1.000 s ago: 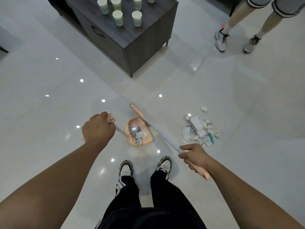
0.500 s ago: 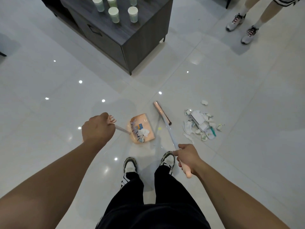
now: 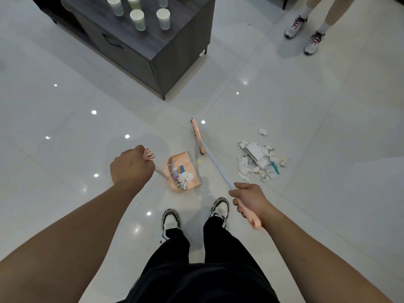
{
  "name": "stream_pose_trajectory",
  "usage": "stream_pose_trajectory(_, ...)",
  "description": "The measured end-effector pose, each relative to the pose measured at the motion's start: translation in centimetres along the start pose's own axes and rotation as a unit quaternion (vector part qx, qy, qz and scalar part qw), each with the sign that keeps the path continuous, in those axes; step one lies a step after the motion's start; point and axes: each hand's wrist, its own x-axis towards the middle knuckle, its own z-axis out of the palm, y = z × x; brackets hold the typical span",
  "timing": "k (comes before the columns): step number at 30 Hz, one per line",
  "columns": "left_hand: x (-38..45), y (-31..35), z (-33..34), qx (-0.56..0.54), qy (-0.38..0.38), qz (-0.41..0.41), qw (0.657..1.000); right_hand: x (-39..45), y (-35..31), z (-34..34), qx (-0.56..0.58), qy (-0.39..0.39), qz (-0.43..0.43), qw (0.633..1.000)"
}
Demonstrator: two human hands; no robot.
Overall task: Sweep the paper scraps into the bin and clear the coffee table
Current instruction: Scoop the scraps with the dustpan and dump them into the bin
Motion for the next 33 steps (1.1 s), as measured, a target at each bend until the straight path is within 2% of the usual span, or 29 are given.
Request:
stream_pose_trajectory(6, -0.7, -1.3, 0.2, 0.000, 0.005, 0.006, 1.000, 0.3, 1.6, 1.7, -0.064, 0.036, 0.000, 0.997)
stream_pose_trajectory(11, -0.7, -1.5, 0.3, 0.005, 0.007, 0.015, 1.000, -0.9, 2.7, 0.0, -0.015, -0.026, 0.047, 0.998)
stream_pose_trajectory(14, -0.3, -1.3, 0.1, -0.001, 0.009, 0.022, 1.000, -2.0, 2.2, -0.8, -0.035, -0.042, 0.034, 0.998)
stream_pose_trajectory(20, -0.2, -0.8, -0.1, 0.008, -0.009, 0.016, 1.000, -2.2, 1.1, 2.6, -0.030, 0.003, -0.025, 0.999)
stream_pose_trajectory(24, -0.6, -1.5, -0.2, 0.010, -0.008, 0.016, 1.000, -1.3, 1.6, 3.7, -0.053, 0.049, -0.032, 0.997)
stream_pose_trajectory(26, -0.5, -1.7, -0.2, 0.006, -0.008, 0.016, 1.000, -1.1, 2.3, 3.7, -0.009, 0.053, -0.014, 0.998)
stream_pose_trajectory(29, -0.5, -1.8, -0.2, -0.001, -0.011, 0.020, 1.000, -1.3, 3.7, 3.2, 0.076, 0.018, 0.033, 0.996)
stream_pose_trajectory(33, -0.3, -2.1, -0.5, -0.007, -0.017, 0.024, 1.000, -2.1, 3.8, 2.0, 0.093, -0.029, 0.063, 0.993)
